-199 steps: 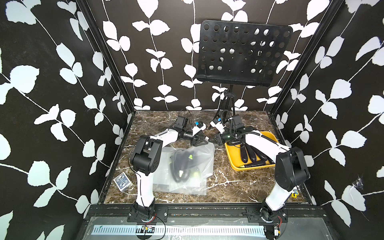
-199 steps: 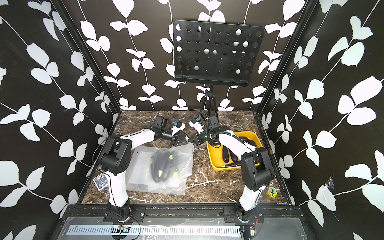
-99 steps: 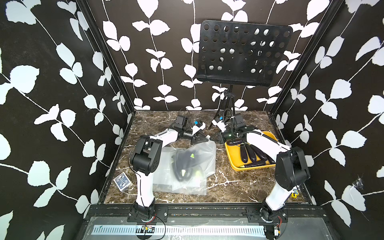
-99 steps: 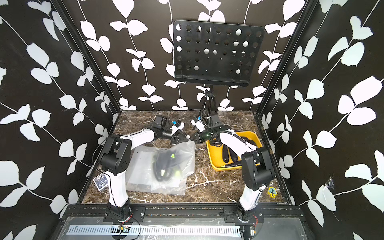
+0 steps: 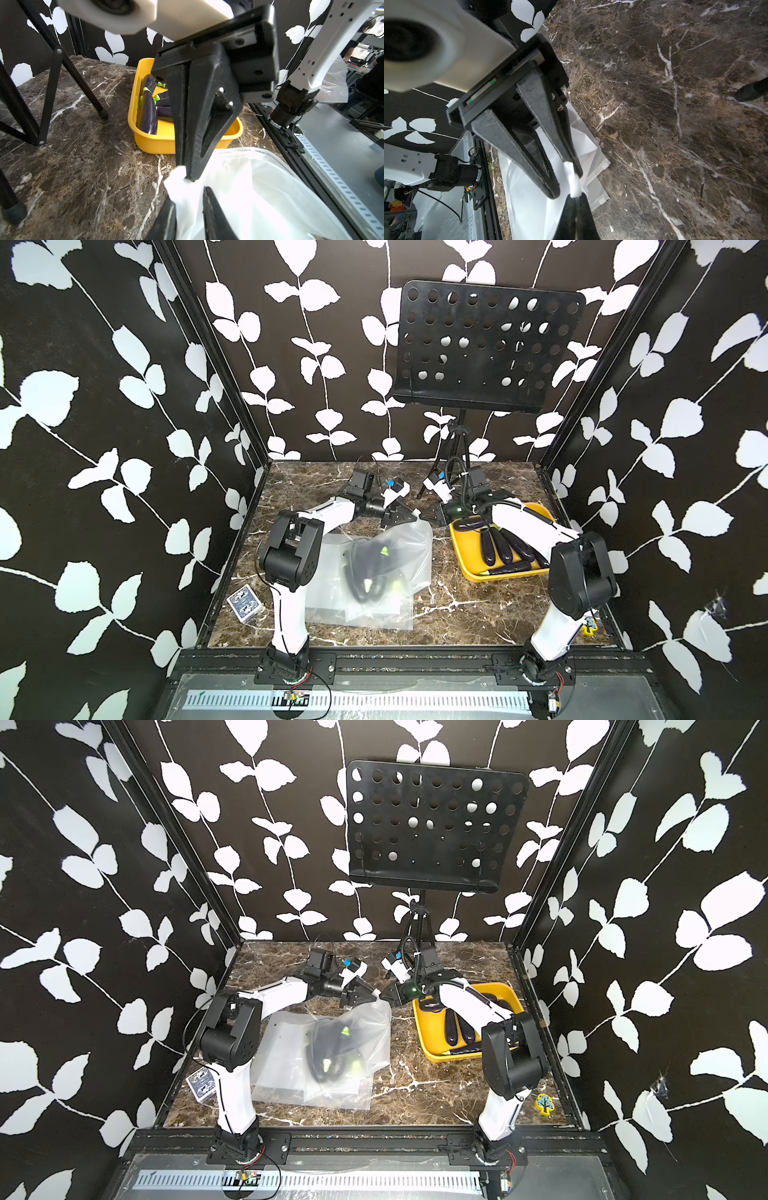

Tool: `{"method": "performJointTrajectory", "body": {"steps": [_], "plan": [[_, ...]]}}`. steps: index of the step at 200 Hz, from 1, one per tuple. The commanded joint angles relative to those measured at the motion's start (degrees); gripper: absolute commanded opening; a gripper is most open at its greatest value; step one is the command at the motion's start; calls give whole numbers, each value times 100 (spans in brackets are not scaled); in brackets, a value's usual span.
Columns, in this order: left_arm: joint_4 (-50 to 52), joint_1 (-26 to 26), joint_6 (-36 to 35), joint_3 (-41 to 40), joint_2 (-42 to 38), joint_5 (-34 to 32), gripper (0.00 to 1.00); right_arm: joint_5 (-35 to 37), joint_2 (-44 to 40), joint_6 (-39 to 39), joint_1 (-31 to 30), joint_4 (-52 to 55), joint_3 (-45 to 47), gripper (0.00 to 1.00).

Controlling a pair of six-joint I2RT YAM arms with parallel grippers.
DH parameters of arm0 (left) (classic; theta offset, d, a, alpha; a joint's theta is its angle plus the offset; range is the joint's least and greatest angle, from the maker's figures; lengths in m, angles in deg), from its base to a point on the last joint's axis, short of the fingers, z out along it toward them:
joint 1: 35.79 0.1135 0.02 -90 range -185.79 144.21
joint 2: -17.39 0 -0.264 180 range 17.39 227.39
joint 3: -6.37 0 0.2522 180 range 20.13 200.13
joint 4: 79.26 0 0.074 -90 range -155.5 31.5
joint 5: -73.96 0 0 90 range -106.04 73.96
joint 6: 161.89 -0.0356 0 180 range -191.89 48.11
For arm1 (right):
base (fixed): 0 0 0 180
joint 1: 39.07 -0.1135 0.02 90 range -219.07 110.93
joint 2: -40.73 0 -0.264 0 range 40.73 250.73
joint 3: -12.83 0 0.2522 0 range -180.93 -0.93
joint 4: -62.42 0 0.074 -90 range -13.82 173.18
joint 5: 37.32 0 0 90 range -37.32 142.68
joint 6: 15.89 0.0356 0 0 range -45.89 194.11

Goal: Place the eggplant in a zip-top bag and seal the zipper
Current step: Zip the zipper on the zipper food storage bag.

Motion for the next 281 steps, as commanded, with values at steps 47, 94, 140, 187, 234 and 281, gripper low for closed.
{"method": "performJointTrajectory", "body": {"steps": [47, 94, 140, 187, 234, 281], "plan": [[-77, 5, 206, 177, -132, 159, 13, -144, -43, -140, 18, -178, 13, 4], [-165, -4, 366, 208, -125, 96, 0, -214, -80, -230, 19, -125, 61, 10], [-29, 0, 296, 137, -150, 48, 0, -100, -235, -282, 117, -147, -142, 38], [-6, 2, 287, 147, -183, 2, 0, -254, 24, -219, 158, -225, -564, 39], [-11, 2, 341, 174, -195, -11, 0, -714, 123, -335, 89, -266, -485, 37], [-40, 3, 387, 172, -198, -17, 0, -654, 212, -432, 80, -236, -324, 37]]}}
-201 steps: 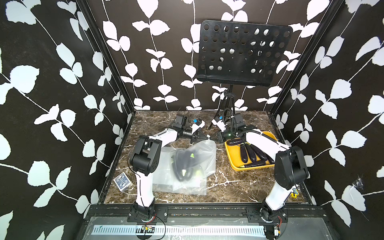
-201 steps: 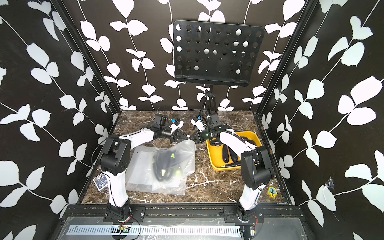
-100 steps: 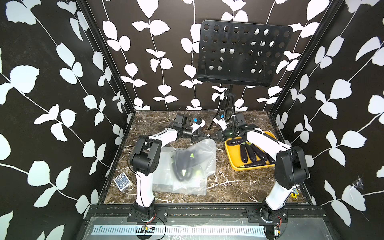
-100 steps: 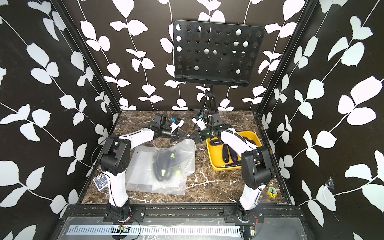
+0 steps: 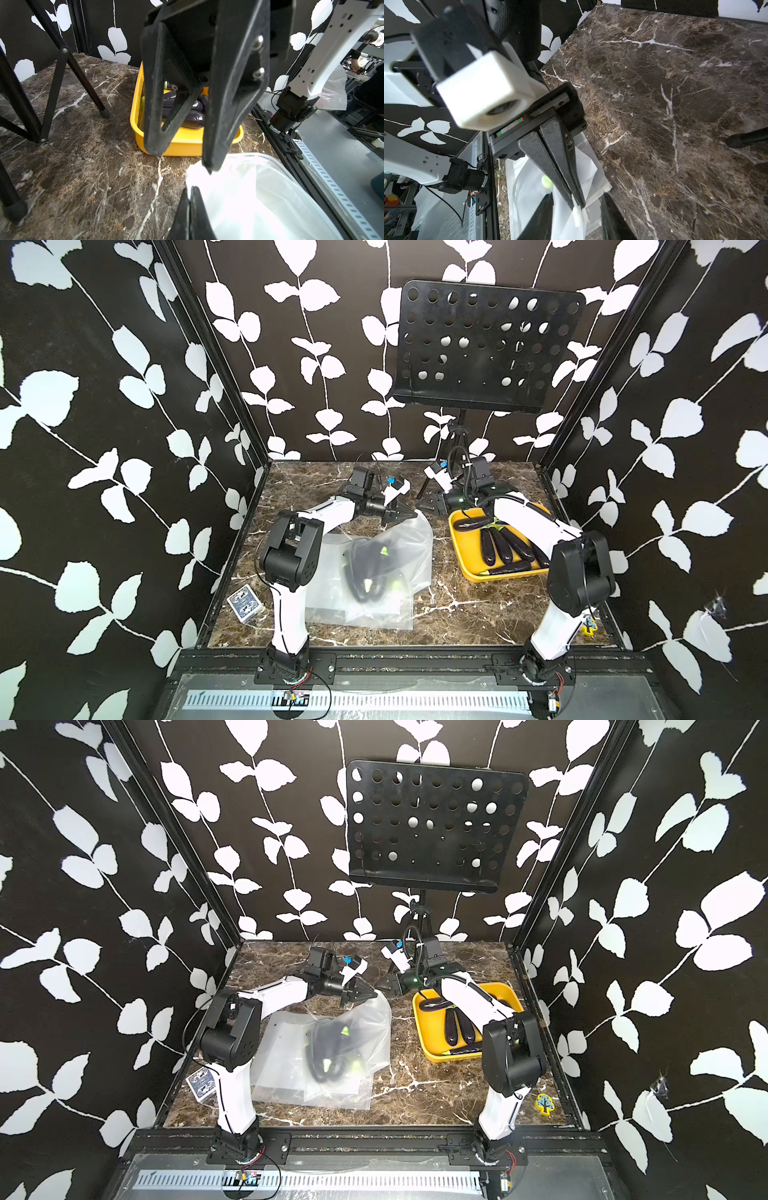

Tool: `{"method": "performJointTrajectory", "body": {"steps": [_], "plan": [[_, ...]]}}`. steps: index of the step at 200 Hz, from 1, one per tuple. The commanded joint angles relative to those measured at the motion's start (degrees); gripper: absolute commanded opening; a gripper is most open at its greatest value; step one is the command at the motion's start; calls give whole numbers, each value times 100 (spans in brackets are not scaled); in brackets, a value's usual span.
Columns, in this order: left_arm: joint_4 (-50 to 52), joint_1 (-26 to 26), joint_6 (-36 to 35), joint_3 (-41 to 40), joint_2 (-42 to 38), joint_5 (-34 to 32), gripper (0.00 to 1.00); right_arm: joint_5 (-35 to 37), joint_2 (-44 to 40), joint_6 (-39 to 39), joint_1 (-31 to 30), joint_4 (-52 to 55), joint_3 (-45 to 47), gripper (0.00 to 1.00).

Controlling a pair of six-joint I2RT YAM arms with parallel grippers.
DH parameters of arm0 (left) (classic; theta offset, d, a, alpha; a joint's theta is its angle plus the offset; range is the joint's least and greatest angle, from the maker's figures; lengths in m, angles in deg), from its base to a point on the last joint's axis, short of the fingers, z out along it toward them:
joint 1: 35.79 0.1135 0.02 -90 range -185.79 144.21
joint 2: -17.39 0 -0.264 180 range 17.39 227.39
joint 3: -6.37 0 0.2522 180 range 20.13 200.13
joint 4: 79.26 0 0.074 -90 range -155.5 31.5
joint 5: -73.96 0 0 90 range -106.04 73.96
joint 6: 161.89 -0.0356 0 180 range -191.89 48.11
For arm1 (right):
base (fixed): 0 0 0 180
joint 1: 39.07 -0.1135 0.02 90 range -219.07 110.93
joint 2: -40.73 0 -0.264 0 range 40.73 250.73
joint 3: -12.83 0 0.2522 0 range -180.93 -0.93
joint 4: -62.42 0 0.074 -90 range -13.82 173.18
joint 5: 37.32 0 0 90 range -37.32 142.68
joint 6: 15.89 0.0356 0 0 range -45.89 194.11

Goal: Place the eggplant in a zip-top bag and seal the zipper
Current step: Zip the zipper on the zipper food storage bag.

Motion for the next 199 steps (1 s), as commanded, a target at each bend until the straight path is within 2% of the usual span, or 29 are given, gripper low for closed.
{"method": "performJointTrajectory", "body": {"steps": [1, 25, 63, 121, 160, 199], "plan": [[30, 0, 75, 109, -201, 31, 0, -214, 90, -268, -25, -31, 113, 36], [-25, -2, 128, 105, -202, 22, 0, -264, 101, -320, -30, -10, 158, 33], [-73, 4, 167, 80, -214, 21, 0, -313, 103, -308, -29, -83, 287, 20], [-214, 8, 281, 63, -220, 13, 0, -462, 31, -242, -30, -229, 421, 8], [-1375, 86, 1111, -236, -221, -31, 0, -426, -98, -355, -19, -88, 565, 5], [-1506, 107, 1197, -272, -219, -204, 0, -473, -199, -404, -20, 8, 824, 5]]}}
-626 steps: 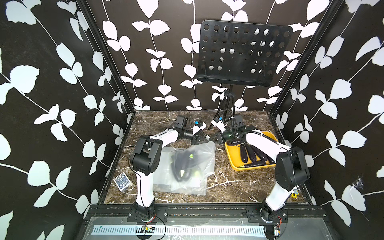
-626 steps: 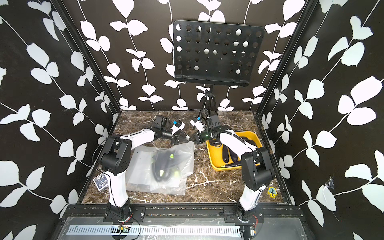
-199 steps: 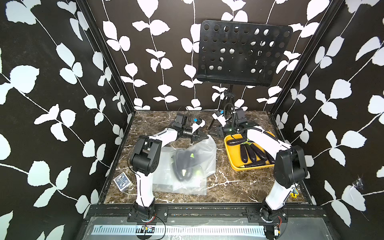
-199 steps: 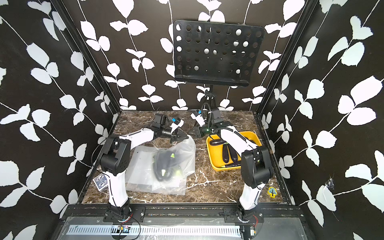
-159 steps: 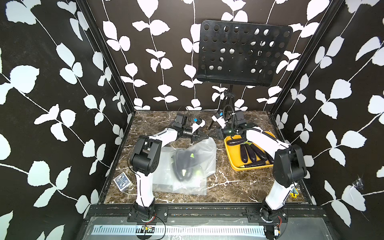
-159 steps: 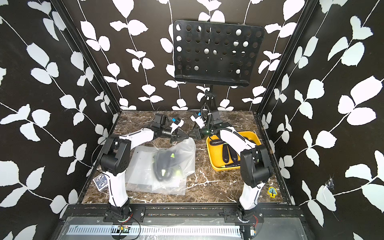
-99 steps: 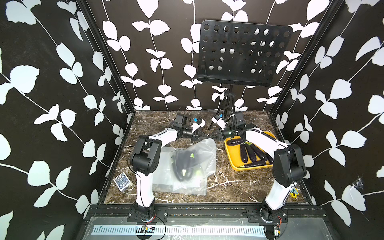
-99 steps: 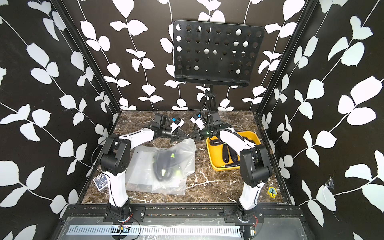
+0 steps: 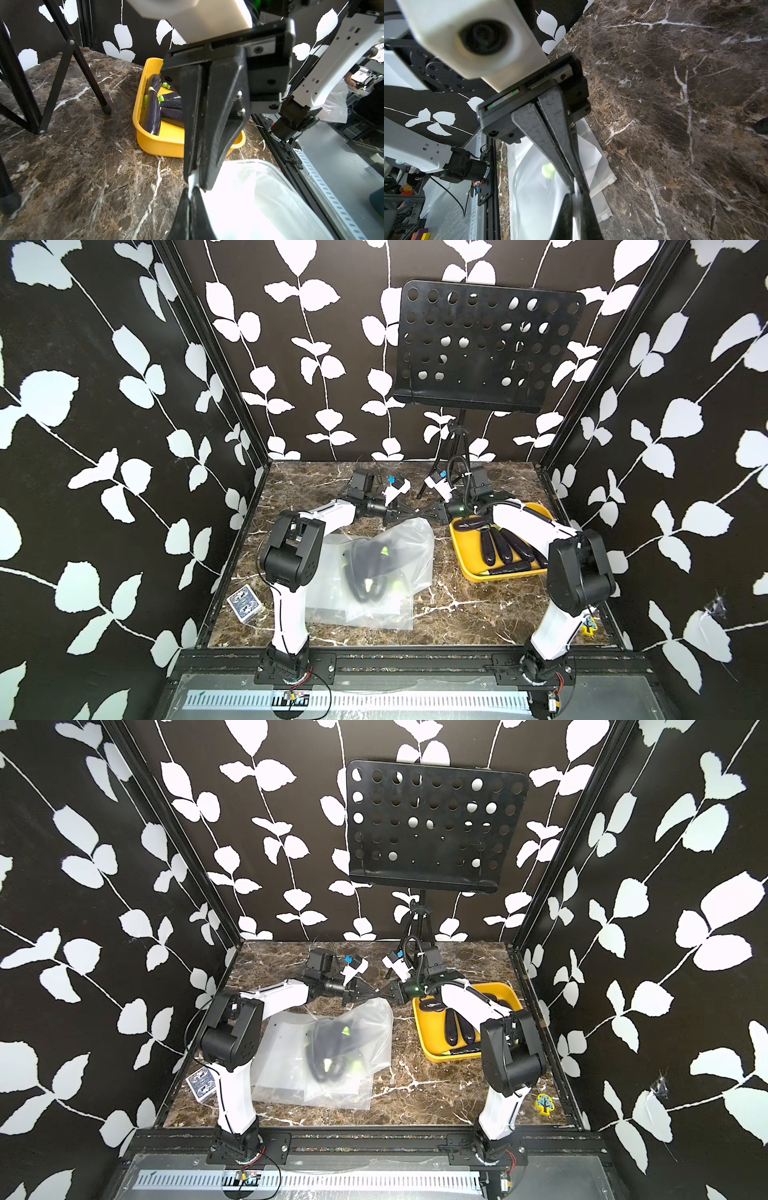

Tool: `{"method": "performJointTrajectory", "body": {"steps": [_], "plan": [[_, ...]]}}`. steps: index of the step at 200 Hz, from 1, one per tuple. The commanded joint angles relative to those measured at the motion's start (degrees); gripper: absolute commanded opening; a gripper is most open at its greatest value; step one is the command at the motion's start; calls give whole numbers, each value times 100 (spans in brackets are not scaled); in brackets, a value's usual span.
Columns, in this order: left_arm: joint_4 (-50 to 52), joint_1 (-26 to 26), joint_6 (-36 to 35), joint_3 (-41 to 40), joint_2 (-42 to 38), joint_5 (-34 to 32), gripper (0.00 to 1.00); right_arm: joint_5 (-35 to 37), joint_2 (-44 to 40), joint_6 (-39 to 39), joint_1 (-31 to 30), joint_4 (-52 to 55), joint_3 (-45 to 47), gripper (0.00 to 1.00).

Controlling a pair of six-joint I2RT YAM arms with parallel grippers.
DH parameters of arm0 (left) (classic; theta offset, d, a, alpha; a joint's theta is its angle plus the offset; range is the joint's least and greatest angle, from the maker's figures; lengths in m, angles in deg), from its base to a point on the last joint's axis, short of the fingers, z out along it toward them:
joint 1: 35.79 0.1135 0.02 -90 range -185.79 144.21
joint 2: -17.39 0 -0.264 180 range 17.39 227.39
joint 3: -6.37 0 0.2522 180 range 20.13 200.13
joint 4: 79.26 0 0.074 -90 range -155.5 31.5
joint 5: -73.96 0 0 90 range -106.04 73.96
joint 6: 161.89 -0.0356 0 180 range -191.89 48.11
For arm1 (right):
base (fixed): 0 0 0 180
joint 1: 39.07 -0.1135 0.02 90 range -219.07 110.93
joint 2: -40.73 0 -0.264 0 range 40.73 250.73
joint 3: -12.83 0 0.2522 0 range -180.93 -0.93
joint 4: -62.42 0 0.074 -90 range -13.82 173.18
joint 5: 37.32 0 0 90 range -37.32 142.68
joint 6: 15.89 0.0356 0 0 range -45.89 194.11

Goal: Place the eggplant in a zip-top bag and seal the zipper
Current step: Zip the zipper on the zipper food storage bag.

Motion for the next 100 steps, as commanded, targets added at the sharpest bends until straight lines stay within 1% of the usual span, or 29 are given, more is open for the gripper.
{"method": "performJointTrajectory", "body": {"steps": [1, 27, 100], "plan": [[-689, 91, 256, -2, -220, -101, 0, -184, -169, -267, -36, 404, 196, 5], [-1339, 129, 740, -113, -193, -87, 0, -124, -204, -379, -36, 570, 224, 4], [-1394, 190, 804, -155, -220, -70, 0, -71, -345, -581, 51, 861, 330, 3]]}}
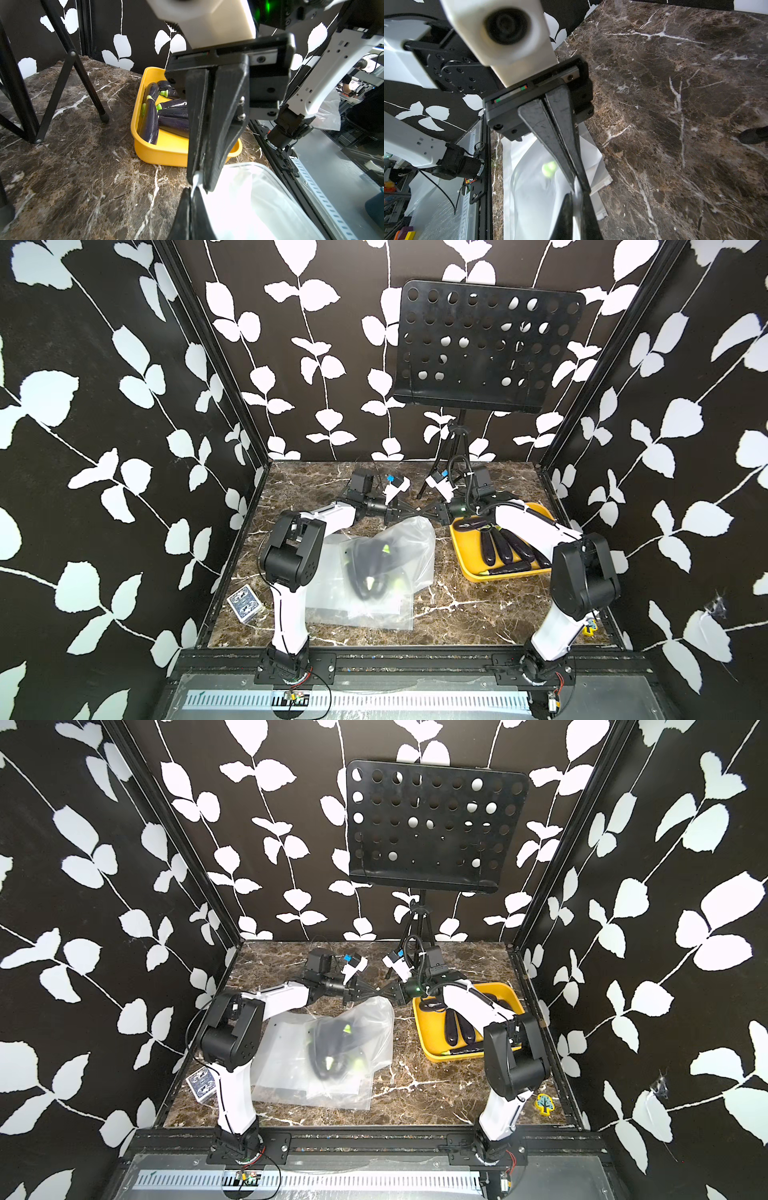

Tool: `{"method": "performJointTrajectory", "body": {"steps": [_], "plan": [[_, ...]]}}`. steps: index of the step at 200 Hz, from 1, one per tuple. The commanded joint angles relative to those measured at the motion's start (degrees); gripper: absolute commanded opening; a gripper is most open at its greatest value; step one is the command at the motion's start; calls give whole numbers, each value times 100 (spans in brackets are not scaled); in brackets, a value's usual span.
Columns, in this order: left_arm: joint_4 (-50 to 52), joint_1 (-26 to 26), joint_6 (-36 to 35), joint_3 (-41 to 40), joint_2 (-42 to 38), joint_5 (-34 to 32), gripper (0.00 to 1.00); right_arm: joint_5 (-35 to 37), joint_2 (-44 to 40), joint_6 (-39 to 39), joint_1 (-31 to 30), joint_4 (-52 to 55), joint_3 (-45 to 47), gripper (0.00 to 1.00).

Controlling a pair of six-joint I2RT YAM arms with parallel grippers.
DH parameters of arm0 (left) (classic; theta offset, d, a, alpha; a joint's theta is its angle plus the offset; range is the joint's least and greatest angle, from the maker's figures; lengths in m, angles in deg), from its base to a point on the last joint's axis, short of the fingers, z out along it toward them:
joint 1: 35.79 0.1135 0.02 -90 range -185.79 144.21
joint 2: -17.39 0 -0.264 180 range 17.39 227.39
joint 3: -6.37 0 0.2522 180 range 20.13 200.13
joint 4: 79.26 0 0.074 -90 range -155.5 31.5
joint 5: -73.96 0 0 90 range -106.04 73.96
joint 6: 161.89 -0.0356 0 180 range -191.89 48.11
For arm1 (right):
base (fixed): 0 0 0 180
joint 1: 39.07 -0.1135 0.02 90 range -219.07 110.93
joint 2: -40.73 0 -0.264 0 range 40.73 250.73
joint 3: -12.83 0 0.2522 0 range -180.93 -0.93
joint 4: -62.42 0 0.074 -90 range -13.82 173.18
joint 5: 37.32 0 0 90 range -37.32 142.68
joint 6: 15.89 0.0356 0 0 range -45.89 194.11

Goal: Place the eggplant in a zip-top bag and seal the zipper
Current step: Zip the zipper on the zipper food storage bag.

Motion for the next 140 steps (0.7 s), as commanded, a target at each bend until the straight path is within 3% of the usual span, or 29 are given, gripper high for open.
{"method": "performJointTrajectory", "body": {"steps": [1, 140], "plan": [[-519, 193, 95, 26, -221, -152, 0, -166, -161, -301, 38, 833, 284, 3], [-1003, 381, 447, -100, -276, -374, 0, -70, -362, -313, 57, 934, 605, 3]]}}
